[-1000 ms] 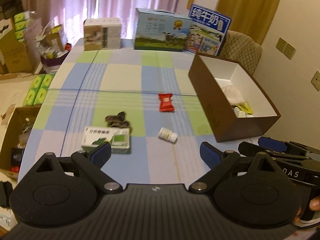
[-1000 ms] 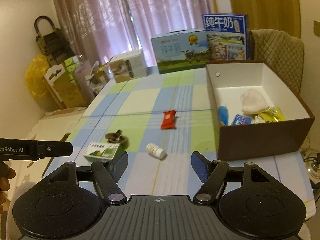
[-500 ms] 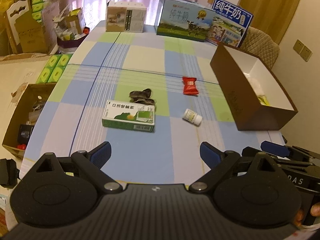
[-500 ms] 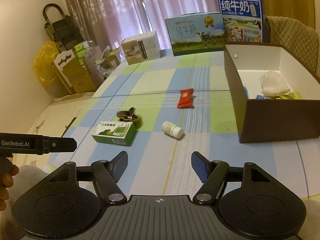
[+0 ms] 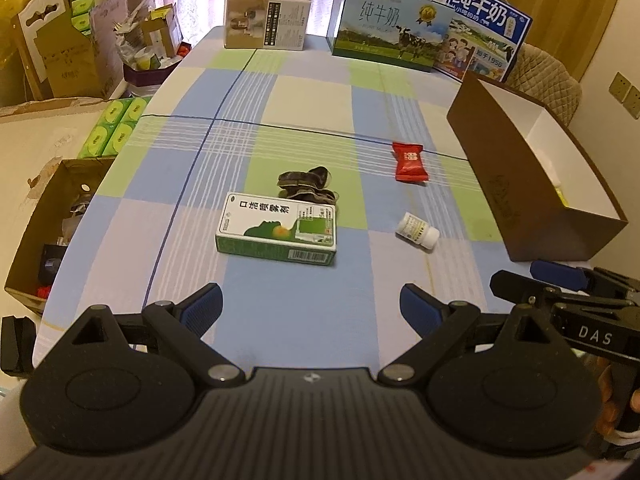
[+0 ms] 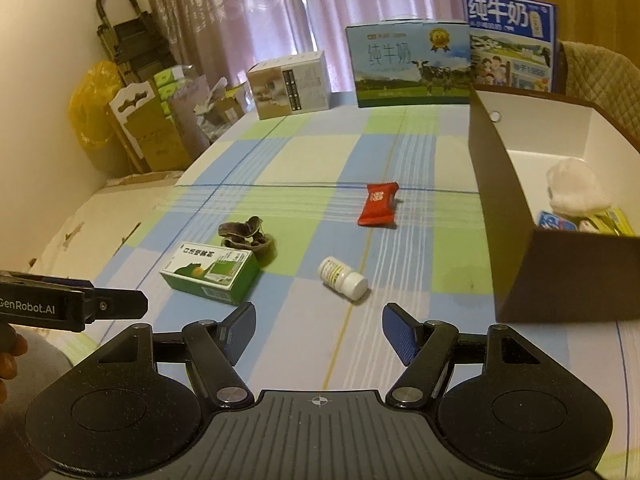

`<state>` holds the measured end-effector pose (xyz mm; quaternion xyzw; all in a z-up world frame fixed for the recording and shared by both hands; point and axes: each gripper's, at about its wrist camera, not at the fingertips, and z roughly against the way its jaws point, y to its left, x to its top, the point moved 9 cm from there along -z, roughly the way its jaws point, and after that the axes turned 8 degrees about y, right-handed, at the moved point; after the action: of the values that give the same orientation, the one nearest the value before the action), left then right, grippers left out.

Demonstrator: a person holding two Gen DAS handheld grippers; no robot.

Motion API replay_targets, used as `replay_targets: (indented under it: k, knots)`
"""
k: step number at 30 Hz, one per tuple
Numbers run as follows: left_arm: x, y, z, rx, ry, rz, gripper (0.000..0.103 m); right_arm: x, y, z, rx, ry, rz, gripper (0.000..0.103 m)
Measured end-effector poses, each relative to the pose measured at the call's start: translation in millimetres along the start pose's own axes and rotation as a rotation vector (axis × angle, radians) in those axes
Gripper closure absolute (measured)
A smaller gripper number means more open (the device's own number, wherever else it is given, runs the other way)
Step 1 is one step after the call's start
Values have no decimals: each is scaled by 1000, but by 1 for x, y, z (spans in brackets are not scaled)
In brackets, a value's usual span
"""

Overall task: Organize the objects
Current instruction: 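Move the left gripper to the green spray box and right toward the pill bottle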

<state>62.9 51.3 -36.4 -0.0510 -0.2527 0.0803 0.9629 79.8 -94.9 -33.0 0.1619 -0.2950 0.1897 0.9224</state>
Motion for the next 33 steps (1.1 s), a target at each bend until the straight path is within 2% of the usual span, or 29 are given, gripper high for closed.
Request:
replay_targets:
  k: [7,11,15,17,22,27,33]
  knots:
    - [15,1,-30,51,1,-46,7,24,-12,-36,-25,21,57,36]
    - [27,0,-46,64,6,-65,7,33,-18,-55,-10,20,73,36]
    - [39,-3,-65,94,7,-97,6,24,-30,-69,20,24,14,36]
    - [43,-6,-75,120,-2,-123,6,21,-38,-77,-6,51,2,36]
    - [44,-14,-100,163,-8,-194,6,24,-56,-83,-24,53,-46,36]
    - [47,-10,-121,206,0,-212,6,23,-62,-90,5,78,-107,36]
    - [46,5,-128,225,17,-177,6,20,-57,-91,-10,86,-77,36]
